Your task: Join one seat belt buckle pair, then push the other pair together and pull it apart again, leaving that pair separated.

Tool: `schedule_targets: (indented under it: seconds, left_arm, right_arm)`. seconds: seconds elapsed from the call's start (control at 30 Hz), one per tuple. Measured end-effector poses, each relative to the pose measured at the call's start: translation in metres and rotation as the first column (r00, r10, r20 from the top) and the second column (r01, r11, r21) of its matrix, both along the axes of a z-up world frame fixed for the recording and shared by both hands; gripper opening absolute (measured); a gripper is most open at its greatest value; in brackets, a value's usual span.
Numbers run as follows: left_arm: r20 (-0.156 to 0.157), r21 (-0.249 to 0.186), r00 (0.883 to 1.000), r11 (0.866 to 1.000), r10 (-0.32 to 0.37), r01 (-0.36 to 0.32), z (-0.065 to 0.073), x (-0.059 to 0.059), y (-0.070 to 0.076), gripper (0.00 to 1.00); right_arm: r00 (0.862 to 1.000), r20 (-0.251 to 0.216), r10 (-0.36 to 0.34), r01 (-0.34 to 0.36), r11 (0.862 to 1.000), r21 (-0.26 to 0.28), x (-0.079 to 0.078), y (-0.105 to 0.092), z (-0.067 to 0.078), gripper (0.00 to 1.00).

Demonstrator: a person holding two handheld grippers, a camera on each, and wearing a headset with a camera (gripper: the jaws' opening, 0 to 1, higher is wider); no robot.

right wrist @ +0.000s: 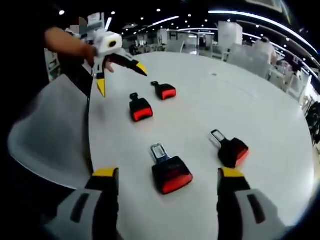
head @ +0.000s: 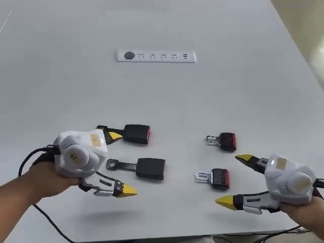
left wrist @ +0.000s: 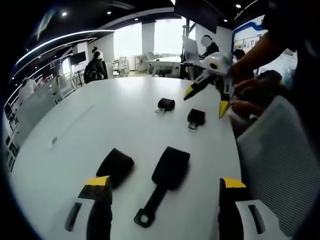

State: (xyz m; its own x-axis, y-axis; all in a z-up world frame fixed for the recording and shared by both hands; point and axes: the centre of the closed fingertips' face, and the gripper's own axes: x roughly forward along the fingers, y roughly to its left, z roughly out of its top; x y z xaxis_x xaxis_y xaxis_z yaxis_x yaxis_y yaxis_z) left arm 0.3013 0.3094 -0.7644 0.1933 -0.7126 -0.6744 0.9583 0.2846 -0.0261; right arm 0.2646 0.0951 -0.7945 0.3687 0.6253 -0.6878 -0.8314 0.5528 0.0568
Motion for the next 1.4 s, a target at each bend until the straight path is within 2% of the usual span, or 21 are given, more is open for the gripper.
schedule_targets:
  seconds: [0.2, 0.33, 0.4, 0.47, 0.8, 0.9, 1.0, 1.07, 1.17, 1.23, 1.33, 1.4]
  left_arm:
    - [-0.01, 0.016, 0.999, 0.999, -0.042, 0.042, -0.009, 0.002, -0.012, 0.85]
    - [-0.016, 0.037, 0.997, 0.997, -0.07, 0.071, -0.02, 0.004, -0.018, 0.85]
    - [-0.028, 0.043, 0.997, 0.996, -0.075, 0.076, -0.025, 0.004, -0.02, 0.83]
    - [-0.018, 0.05, 0.996, 0.995, -0.088, 0.089, -0.028, 0.006, -0.023, 0.82]
    - [-0.025, 0.1, 0.985, 0.98, -0.172, 0.174, -0.047, 0.005, -0.03, 0.72]
    - [-0.037, 0.116, 0.982, 0.975, -0.184, 0.187, -0.055, 0.004, -0.029, 0.68]
    - [-0.033, 0.122, 0.979, 0.972, -0.201, 0.203, -0.057, 0.004, -0.03, 0.66]
    - [-0.017, 0.144, 0.975, 0.965, -0.219, 0.22, -0.06, 0.006, -0.03, 0.64]
    - [-0.027, 0.14, 0.973, 0.962, -0.231, 0.233, -0.061, 0.006, -0.032, 0.61]
    - [-0.028, 0.148, 0.97, 0.959, -0.241, 0.243, -0.064, 0.005, -0.032, 0.59]
    - [-0.036, 0.138, 0.97, 0.96, -0.24, 0.242, -0.065, 0.005, -0.034, 0.58]
    - [-0.031, 0.133, 0.972, 0.962, -0.235, 0.237, -0.064, 0.007, -0.035, 0.57]
  right_arm:
    - [1.0, -0.018, 0.003, -0.002, 1.0, 0.006, 0.001, -0.003, -0.009, 0.82]
    - [0.999, -0.027, 0.03, -0.03, 1.0, -0.004, 0.002, -0.002, -0.012, 0.8]
    - [0.999, -0.032, 0.034, -0.034, 0.999, -0.003, 0.003, -0.002, -0.013, 0.8]
    - [0.999, -0.033, 0.039, -0.039, 0.999, 0.001, 0.005, -0.002, -0.014, 0.8]
    - [0.993, -0.073, 0.094, -0.094, 0.996, -0.005, 0.005, 0.002, -0.023, 0.73]
    - [0.99, -0.083, 0.11, -0.111, 0.994, -0.005, 0.005, 0.003, -0.025, 0.69]
    - [0.989, -0.085, 0.121, -0.121, 0.993, -0.006, 0.006, 0.003, -0.027, 0.67]
    - [0.987, -0.093, 0.129, -0.131, 0.991, -0.008, 0.007, 0.003, -0.029, 0.64]
    - [0.983, -0.103, 0.154, -0.157, 0.988, -0.014, 0.005, 0.004, -0.031, 0.59]
    - [0.982, -0.094, 0.162, -0.163, 0.987, -0.009, 0.009, 0.005, -0.03, 0.58]
    - [0.981, -0.096, 0.167, -0.168, 0.986, -0.003, 0.008, 0.004, -0.029, 0.56]
    - [0.979, -0.094, 0.179, -0.18, 0.984, -0.001, 0.008, 0.003, -0.029, 0.55]
